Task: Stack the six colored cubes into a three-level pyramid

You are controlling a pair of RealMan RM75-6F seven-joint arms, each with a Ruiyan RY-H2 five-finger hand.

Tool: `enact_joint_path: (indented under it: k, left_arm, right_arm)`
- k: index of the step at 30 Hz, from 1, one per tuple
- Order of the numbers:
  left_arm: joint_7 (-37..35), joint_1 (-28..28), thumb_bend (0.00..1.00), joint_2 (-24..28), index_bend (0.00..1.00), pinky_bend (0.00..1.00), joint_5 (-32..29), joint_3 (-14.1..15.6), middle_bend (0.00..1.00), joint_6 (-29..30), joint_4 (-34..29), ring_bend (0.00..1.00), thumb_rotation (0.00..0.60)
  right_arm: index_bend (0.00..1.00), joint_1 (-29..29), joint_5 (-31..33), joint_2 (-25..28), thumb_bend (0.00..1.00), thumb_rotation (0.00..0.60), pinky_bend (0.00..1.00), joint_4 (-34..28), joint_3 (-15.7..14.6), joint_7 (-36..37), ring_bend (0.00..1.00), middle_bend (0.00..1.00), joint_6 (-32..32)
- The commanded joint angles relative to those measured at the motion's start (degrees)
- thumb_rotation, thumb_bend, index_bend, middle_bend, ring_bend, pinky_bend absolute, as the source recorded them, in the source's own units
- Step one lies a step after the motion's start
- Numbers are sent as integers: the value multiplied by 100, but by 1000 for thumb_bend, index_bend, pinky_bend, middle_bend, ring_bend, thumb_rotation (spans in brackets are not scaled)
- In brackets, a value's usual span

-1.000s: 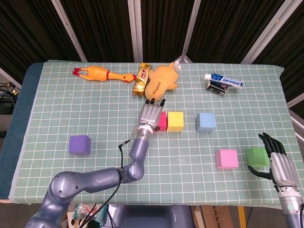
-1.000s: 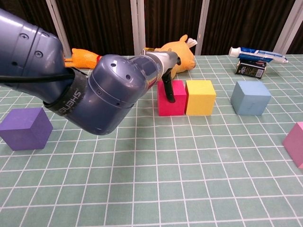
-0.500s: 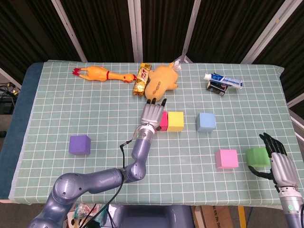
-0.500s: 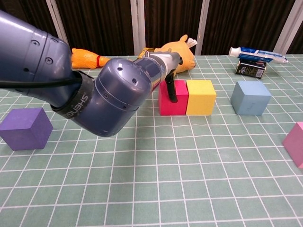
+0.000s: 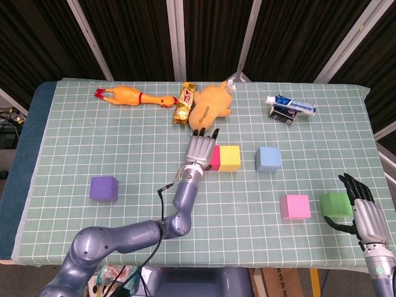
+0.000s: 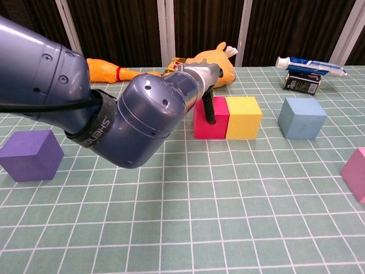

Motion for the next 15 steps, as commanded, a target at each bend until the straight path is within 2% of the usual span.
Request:
enact_joint_path:
  k: [1,15]
  left_arm:
    - [-6,-8,241,-7,50,139,8,-13,442,-10,3,88,600]
    - [123,81,241,90,49,139,-107,-41,442,120,-232,88,600]
  right_arm:
    - [0,0,7,1,214,600,0,-3,1,-2,0,0,-4]
    - [0,-9,15,8,214,600,0,-21,4,-15,0,0,9]
